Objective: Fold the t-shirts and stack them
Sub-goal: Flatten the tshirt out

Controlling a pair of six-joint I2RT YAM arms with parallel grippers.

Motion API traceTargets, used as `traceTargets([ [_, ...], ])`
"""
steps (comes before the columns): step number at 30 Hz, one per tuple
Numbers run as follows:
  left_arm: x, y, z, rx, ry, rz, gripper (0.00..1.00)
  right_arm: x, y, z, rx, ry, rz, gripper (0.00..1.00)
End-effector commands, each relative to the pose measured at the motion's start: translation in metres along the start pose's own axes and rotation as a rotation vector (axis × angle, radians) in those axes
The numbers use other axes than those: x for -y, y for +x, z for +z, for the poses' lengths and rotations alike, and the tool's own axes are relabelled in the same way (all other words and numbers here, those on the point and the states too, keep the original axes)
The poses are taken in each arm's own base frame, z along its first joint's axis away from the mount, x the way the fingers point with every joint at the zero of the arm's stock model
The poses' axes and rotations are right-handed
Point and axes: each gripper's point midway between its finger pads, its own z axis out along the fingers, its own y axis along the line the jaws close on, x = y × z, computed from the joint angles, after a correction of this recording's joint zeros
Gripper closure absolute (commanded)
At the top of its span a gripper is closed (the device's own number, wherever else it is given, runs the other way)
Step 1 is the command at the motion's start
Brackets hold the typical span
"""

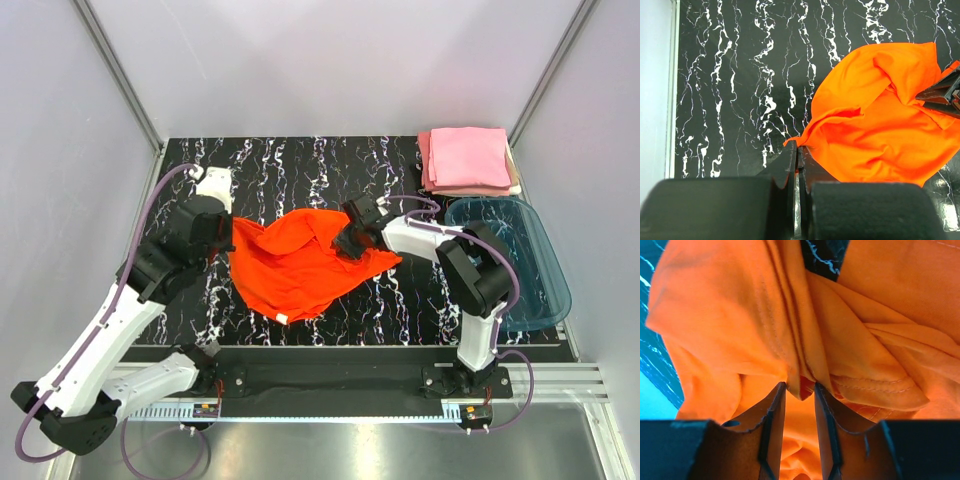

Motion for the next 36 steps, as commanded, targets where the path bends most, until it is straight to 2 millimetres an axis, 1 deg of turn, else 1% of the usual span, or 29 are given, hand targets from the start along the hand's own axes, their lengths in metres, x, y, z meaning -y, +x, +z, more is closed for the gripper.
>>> traceTargets([
  [1,0.003,-0.013,-0.001,0.059,0.022,-0.030,1.00,-0.001,-0.001,0.003,0.023,-0.012,0.021,0.64],
  [7,0.007,-0.011,0.001,0.059,0.038,-0.045,1.00,0.002,-0.004,-0.002,0.048,-0.011,0.014,0.69],
  [8,0.008,-0.010,0.003,0.054,0.039,-0.043,1.00,0.002,-0.004,-0.003,0.049,-0.011,0.013,0.82],
  [10,0.009,-0.010,0.005,0.051,0.040,-0.038,1.00,0.001,-0.006,-0.006,0.061,-0.018,-0.006,0.99],
  [11,0.010,-0.007,0.008,0.043,0.035,-0.025,1.00,-0.005,-0.009,-0.011,0.070,-0.036,-0.017,1.00],
  [13,0.009,-0.010,0.012,0.053,0.024,-0.013,1.00,-0.015,-0.014,-0.021,0.088,-0.067,-0.073,1.00],
  [14,0.004,-0.015,0.014,0.062,-0.012,0.000,1.00,-0.036,-0.021,-0.039,0.107,-0.129,-0.099,1.00],
  [15,0.000,-0.019,0.016,0.073,-0.040,0.000,1.00,-0.045,-0.027,-0.050,0.126,-0.160,-0.169,1.00],
  [16,-0.006,-0.029,0.015,0.106,-0.078,-0.006,1.00,-0.050,-0.035,-0.063,0.147,-0.171,-0.200,1.00],
  [17,-0.010,-0.042,0.013,0.135,-0.093,-0.013,1.00,-0.071,-0.047,-0.094,0.195,-0.233,-0.237,1.00],
  [18,-0.012,-0.056,0.010,0.179,-0.102,-0.022,1.00,-0.077,-0.061,-0.111,0.232,-0.247,-0.238,1.00],
  [19,-0.023,-0.069,0.006,0.211,-0.152,0.003,1.00,-0.079,-0.072,-0.129,0.263,-0.245,-0.248,1.00],
  [20,-0.033,-0.092,-0.004,0.264,-0.188,-0.007,1.00,-0.101,-0.087,-0.172,0.329,-0.324,-0.277,1.00],
  [21,-0.040,-0.107,-0.011,0.302,-0.220,-0.011,1.00,-0.105,-0.106,-0.193,0.376,-0.338,-0.273,1.00],
  [22,-0.048,-0.128,-0.020,0.363,-0.251,-0.017,1.00,-0.107,-0.117,-0.213,0.410,-0.344,-0.276,1.00],
  [23,-0.065,-0.156,-0.040,0.426,-0.314,-0.021,1.00,-0.121,-0.132,-0.255,0.473,-0.412,-0.285,1.00],
  [24,-0.074,-0.176,-0.055,0.482,-0.345,-0.051,1.00,-0.119,-0.151,-0.275,0.517,-0.422,-0.270,1.00],
  [25,-0.083,-0.190,-0.068,0.519,-0.380,-0.052,1.00,-0.121,-0.163,-0.294,0.559,-0.438,-0.267,1.00],
  [26,-0.090,-0.212,-0.087,0.583,-0.387,-0.083,1.00,-0.127,-0.173,-0.328,0.625,-0.479,-0.286,1.00],
  [27,-0.093,-0.223,-0.098,0.623,-0.388,-0.092,1.00,-0.126,-0.182,-0.343,0.667,-0.480,-0.286,1.00],
  [28,-0.094,-0.237,-0.109,0.675,-0.375,-0.091,1.00,-0.118,-0.197,-0.357,0.719,-0.451,-0.270,1.00],
  [29,-0.097,-0.249,-0.123,0.720,-0.362,-0.109,1.00,-0.120,-0.204,-0.377,0.763,-0.463,-0.276,1.00],
  [30,-0.097,-0.255,-0.130,0.746,-0.347,-0.114,1.00,-0.119,-0.208,-0.384,0.782,-0.461,-0.274,1.00],
  [31,-0.090,-0.260,-0.132,0.766,-0.300,-0.107,1.00,-0.118,-0.210,-0.390,0.792,-0.460,-0.277,1.00],
  [32,-0.089,-0.261,-0.139,0.786,-0.266,-0.116,1.00,-0.116,-0.210,-0.397,0.804,-0.462,-0.283,1.00],
  [33,-0.084,-0.256,-0.139,0.782,-0.231,-0.112,1.00,-0.115,-0.208,-0.397,0.795,-0.462,-0.291,1.00],
  [34,-0.077,-0.246,-0.137,0.782,-0.175,-0.117,1.00,-0.111,-0.205,-0.395,0.789,-0.459,-0.292,1.00],
  [36,-0.071,-0.226,-0.131,0.752,-0.131,-0.121,1.00,-0.103,-0.199,-0.386,0.761,-0.448,-0.305,1.00],
])
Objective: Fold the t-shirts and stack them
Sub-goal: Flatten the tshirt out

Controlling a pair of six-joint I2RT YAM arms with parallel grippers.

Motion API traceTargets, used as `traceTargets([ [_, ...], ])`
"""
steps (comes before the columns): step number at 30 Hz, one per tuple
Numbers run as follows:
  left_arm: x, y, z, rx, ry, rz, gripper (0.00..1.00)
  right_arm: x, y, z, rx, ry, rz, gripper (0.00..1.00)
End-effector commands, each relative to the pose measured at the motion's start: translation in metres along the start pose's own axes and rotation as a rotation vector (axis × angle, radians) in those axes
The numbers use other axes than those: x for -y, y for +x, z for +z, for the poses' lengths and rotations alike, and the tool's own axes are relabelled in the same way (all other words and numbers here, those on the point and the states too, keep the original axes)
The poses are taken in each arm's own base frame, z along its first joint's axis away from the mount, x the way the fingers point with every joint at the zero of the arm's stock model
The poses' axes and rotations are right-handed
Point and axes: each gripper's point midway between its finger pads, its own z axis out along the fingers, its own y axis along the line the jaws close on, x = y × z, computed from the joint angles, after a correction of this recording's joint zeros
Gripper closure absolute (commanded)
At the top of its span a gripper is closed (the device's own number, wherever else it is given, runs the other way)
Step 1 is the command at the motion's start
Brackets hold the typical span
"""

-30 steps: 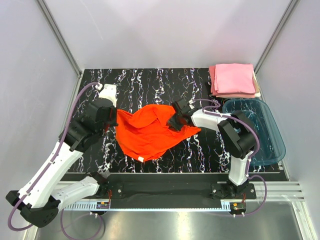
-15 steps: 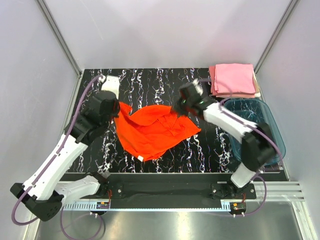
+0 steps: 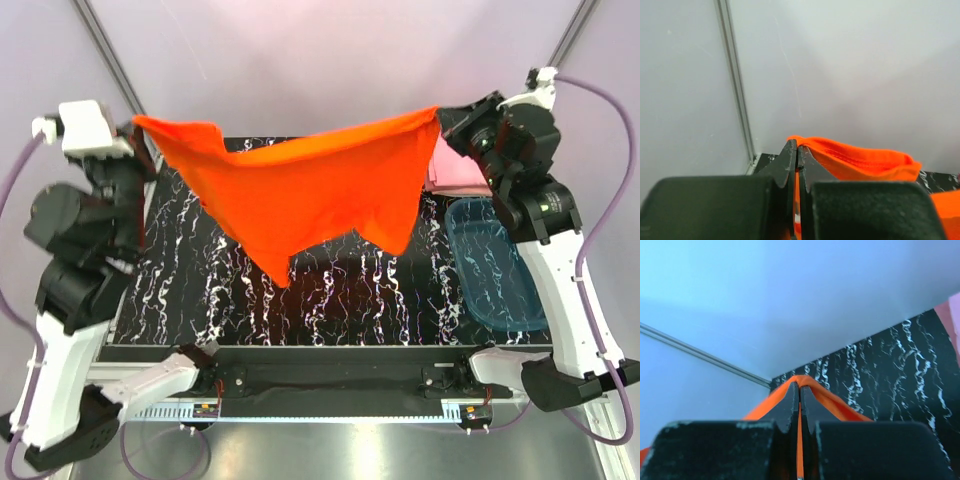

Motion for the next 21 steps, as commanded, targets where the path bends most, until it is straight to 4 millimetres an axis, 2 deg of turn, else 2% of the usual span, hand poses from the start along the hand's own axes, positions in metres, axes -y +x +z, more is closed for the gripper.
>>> traceTargets([
  [1,0.015,0.034,-0.019,-0.040,0.118,-0.051,1.00,0.048,0.050,0.005,-0.141,0.121,-0.088,1.00],
  [2,0.017,0.045,-0.026,-0.062,0.142,-0.065,1.00,0.055,0.059,0.003,-0.168,0.131,-0.093,1.00],
  [3,0.021,0.072,-0.041,-0.120,0.185,-0.086,1.00,0.069,0.077,-0.005,-0.216,0.148,-0.094,1.00],
  [7,0.020,0.131,-0.072,-0.241,0.228,-0.105,1.00,0.101,0.117,-0.030,-0.314,0.190,-0.051,1.00],
  [9,0.015,0.141,-0.081,-0.255,0.222,-0.125,1.00,0.107,0.129,-0.039,-0.351,0.183,-0.044,1.00],
  [10,0.018,0.152,-0.084,-0.276,0.234,-0.122,1.00,0.117,0.140,-0.046,-0.375,0.196,-0.038,1.00],
  [12,0.028,0.166,-0.092,-0.324,0.284,-0.135,1.00,0.124,0.161,-0.053,-0.442,0.192,-0.007,1.00],
  [13,0.041,0.182,-0.099,-0.375,0.341,-0.168,1.00,0.140,0.186,-0.059,-0.511,0.215,0.009,1.00],
  [15,0.056,0.208,-0.115,-0.478,0.396,-0.227,1.00,0.158,0.219,-0.071,-0.625,0.243,0.036,1.00],
  [16,0.059,0.235,-0.123,-0.550,0.396,-0.224,1.00,0.182,0.240,-0.082,-0.678,0.319,0.038,1.00],
  [19,0.056,0.281,-0.144,-0.679,0.360,-0.241,1.00,0.234,0.265,-0.110,-0.731,0.526,0.023,0.97],
  [21,0.044,0.296,-0.150,-0.708,0.287,-0.246,1.00,0.248,0.275,-0.123,-0.770,0.587,0.029,0.88],
])
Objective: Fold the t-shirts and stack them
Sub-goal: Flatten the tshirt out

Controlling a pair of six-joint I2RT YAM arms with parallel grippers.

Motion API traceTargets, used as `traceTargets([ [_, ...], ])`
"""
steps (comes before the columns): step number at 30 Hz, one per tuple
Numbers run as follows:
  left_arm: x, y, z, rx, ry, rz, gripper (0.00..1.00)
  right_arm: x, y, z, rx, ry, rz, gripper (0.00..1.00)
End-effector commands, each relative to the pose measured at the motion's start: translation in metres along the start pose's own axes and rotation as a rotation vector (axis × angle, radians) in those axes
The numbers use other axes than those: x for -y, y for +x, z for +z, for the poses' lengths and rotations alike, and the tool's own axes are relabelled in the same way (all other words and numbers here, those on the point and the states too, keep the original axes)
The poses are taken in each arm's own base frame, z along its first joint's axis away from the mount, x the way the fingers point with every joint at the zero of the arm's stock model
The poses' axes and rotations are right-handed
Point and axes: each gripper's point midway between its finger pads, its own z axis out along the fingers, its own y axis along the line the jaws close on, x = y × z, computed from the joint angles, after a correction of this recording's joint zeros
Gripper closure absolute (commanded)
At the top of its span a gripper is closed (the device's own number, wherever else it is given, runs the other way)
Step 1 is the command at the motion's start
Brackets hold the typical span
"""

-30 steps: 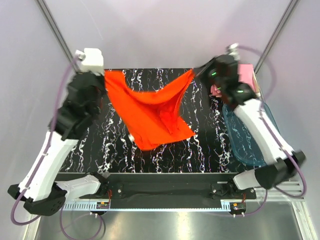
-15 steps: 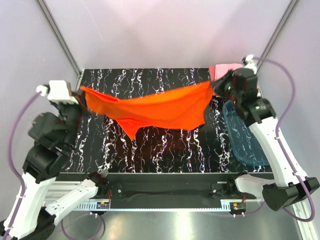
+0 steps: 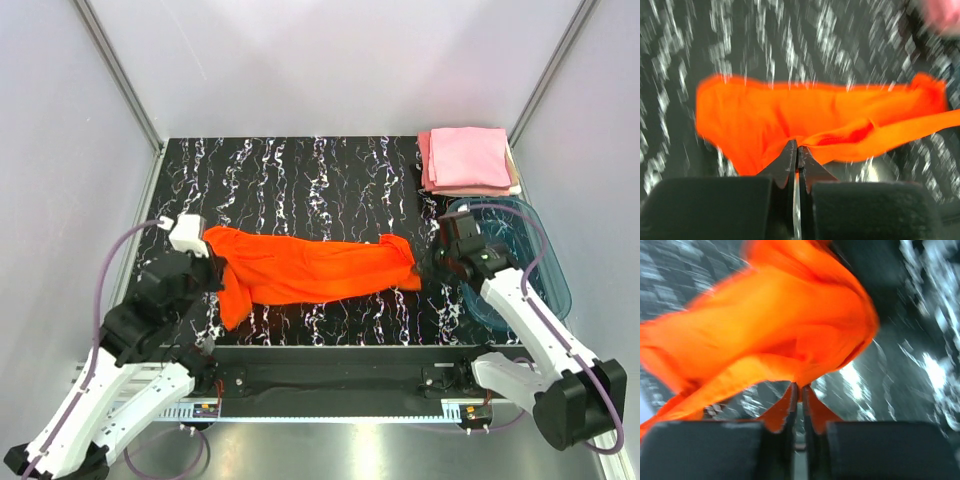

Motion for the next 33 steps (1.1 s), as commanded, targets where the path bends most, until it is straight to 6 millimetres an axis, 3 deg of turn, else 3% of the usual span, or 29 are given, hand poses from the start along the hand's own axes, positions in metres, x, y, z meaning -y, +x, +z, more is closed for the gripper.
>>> traceTargets([
  [1,-0.004,0.024,-0.007,-0.033,-0.010,-0.124,1.00,0.031,0.027,0.006,-0.084,0.123,0.074,0.82],
  [3,0.001,0.019,-0.011,-0.010,0.027,-0.131,1.00,0.038,0.037,0.007,-0.129,0.156,0.093,0.61],
  [6,0.008,0.013,-0.013,-0.009,0.060,-0.123,1.00,0.052,0.048,0.007,-0.154,0.219,0.148,0.53],
  [13,0.015,0.020,-0.007,-0.051,0.085,-0.114,1.00,0.070,0.078,0.010,-0.210,0.262,0.316,0.51],
  [17,0.011,0.013,-0.004,-0.022,0.055,-0.109,1.00,0.075,0.081,0.019,-0.166,0.244,0.376,0.53],
  [21,0.001,0.006,0.012,-0.004,-0.028,-0.093,1.00,0.052,0.058,0.037,-0.074,0.101,0.364,0.54],
  [24,0.009,0.003,0.017,-0.024,-0.006,-0.093,1.00,0.025,0.017,0.033,0.018,0.077,0.280,0.57],
  [26,0.013,0.004,0.020,-0.028,0.009,-0.105,1.00,0.027,0.005,0.043,0.042,0.129,0.231,0.58],
  [29,0.018,0.016,0.031,-0.037,0.030,-0.136,1.00,0.015,-0.002,0.066,-0.002,0.146,0.165,0.59],
  [30,0.019,0.029,0.037,-0.066,0.026,-0.150,1.00,0.008,-0.002,0.074,-0.020,0.121,0.159,0.59],
  [33,0.023,0.034,0.052,-0.078,0.022,-0.178,1.00,0.004,-0.002,0.104,-0.058,0.137,0.134,0.59],
])
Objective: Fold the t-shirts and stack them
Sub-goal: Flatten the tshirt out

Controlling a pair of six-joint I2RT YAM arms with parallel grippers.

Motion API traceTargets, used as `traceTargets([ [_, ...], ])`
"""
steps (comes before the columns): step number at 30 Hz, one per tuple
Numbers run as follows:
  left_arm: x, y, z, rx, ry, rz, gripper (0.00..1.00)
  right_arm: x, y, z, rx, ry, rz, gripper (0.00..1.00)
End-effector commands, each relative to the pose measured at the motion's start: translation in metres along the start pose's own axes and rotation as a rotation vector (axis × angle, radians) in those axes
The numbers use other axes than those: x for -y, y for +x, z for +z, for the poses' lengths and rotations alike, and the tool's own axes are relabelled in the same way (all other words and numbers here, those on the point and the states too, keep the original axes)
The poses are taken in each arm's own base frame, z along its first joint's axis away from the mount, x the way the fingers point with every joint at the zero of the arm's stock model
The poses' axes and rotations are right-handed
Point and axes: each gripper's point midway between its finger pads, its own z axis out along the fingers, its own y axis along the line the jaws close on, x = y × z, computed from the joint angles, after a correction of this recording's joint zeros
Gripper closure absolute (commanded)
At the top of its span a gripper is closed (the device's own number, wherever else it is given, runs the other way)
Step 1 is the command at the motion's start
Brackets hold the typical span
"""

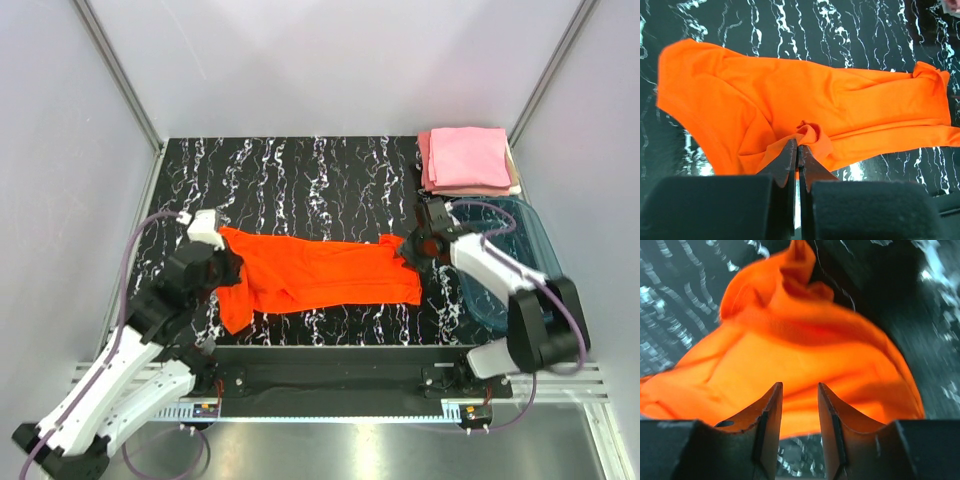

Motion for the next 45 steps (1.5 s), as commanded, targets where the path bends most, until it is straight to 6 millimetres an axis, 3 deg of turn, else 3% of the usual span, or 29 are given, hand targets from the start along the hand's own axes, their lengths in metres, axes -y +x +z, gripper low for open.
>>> traceTargets([
  [1,0.015,-0.012,0.018,0.046,0.035,-0.064,1.00,-0.010,-0.008,0.032,0.002,0.014,-0.074,0.60],
  [7,-0.005,-0.047,0.037,0.082,-0.099,-0.012,1.00,-0.022,-0.027,0.081,0.016,0.089,-0.147,0.62],
  [12,-0.036,-0.070,0.055,0.098,-0.184,-0.022,1.00,-0.059,-0.042,0.118,0.006,0.039,-0.176,0.65],
  [14,-0.041,-0.078,0.057,0.105,-0.189,-0.026,1.00,-0.074,-0.050,0.123,0.016,0.013,-0.204,0.65],
  [16,-0.043,-0.086,0.056,0.113,-0.186,-0.015,1.00,-0.099,-0.069,0.120,0.059,-0.024,-0.233,0.65],
  [17,-0.042,-0.089,0.055,0.120,-0.179,-0.006,1.00,-0.097,-0.073,0.114,0.064,0.012,-0.241,0.65],
  [18,-0.036,-0.093,0.053,0.123,-0.145,0.015,1.00,-0.114,-0.088,0.098,0.103,-0.007,-0.248,0.64],
  [20,-0.031,-0.092,0.050,0.111,-0.119,0.027,1.00,-0.110,-0.095,0.076,0.117,0.049,-0.260,0.61],
  [21,-0.028,-0.093,0.046,0.114,-0.100,0.037,1.00,-0.116,-0.103,0.055,0.146,0.037,-0.250,0.58],
  [24,-0.026,-0.089,0.039,0.111,-0.081,0.046,1.00,-0.102,-0.097,0.019,0.152,0.056,-0.229,0.55],
  [26,-0.022,-0.087,0.034,0.117,-0.055,0.040,1.00,-0.085,-0.087,0.004,0.134,0.082,-0.203,0.55],
  [30,-0.011,-0.075,0.029,0.102,0.019,0.017,1.00,-0.039,-0.042,-0.024,0.052,0.097,0.007,0.55],
  [32,-0.008,-0.070,0.028,0.090,0.044,0.015,1.00,-0.026,-0.020,-0.031,0.003,0.075,0.065,0.60],
  [33,-0.007,-0.067,0.029,0.084,0.049,0.016,1.00,-0.010,-0.006,-0.034,-0.005,0.078,0.100,0.62],
  [39,-0.005,-0.066,0.024,0.092,0.069,0.023,1.00,0.040,0.017,-0.028,0.017,0.138,0.158,0.76],
  [45,-0.003,-0.065,0.024,0.088,0.079,0.019,1.00,0.058,0.018,-0.016,0.053,0.189,0.210,0.71],
])
